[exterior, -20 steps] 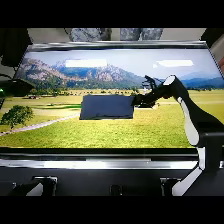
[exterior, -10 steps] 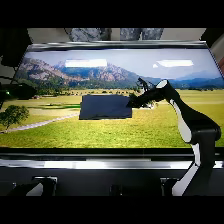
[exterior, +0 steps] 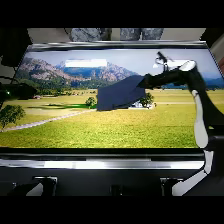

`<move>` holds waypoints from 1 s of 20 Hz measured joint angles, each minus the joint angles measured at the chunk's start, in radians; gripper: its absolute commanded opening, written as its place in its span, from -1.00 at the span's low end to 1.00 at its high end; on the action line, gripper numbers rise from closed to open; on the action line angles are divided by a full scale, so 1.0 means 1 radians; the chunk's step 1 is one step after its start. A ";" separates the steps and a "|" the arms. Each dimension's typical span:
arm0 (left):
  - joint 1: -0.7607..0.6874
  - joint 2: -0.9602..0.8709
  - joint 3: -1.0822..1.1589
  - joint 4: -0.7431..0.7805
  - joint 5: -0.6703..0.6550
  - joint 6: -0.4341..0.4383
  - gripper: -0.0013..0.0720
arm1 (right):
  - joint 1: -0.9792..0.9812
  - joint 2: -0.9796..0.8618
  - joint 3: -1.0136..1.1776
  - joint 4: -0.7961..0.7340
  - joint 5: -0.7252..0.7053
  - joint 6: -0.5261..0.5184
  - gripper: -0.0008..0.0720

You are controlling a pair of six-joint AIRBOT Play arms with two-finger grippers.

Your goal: Fold the shirts.

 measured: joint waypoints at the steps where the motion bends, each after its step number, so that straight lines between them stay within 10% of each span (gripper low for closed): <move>1: 0.000 0.000 0.000 0.000 -0.002 0.000 -0.87 | -0.048 0.020 0.007 0.000 -0.001 0.003 -0.85; 10: 0.000 0.000 0.000 -0.004 -0.014 -0.031 -0.87 | -0.580 0.151 0.021 -0.131 0.066 0.051 -0.85; 20: -0.014 0.000 0.000 -0.043 -0.016 -0.045 -0.87 | -0.800 0.208 -0.117 -0.704 0.348 0.147 -0.84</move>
